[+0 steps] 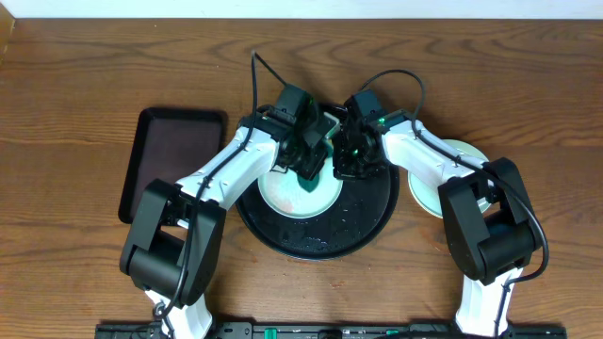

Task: Clean dirty plates on tray and stack at the side
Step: 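Scrub the second light-green plate with the sponge while right gripper holds it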

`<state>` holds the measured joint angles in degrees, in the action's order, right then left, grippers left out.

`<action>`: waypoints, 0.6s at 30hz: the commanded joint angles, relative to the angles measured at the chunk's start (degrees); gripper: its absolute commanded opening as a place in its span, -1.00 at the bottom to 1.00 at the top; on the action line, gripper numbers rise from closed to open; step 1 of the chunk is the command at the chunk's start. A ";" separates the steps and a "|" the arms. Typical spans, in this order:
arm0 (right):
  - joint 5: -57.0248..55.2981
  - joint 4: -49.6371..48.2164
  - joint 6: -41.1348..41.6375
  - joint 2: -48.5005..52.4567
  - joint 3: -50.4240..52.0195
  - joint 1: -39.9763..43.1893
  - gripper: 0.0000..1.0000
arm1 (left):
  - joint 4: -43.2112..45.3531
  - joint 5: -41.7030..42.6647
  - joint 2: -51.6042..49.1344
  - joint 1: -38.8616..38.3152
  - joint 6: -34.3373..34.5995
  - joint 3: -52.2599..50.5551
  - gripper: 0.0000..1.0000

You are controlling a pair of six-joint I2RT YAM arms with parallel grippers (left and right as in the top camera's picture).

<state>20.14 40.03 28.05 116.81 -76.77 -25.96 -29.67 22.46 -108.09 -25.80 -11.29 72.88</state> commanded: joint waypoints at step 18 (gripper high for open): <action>0.33 0.20 -0.48 0.96 -0.81 -0.02 -0.97 | -3.54 -19.43 -1.51 0.33 16.22 -1.07 -0.85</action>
<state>20.18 40.23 28.03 116.81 -76.77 -25.96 -30.22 0.71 -110.39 -25.61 4.19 72.36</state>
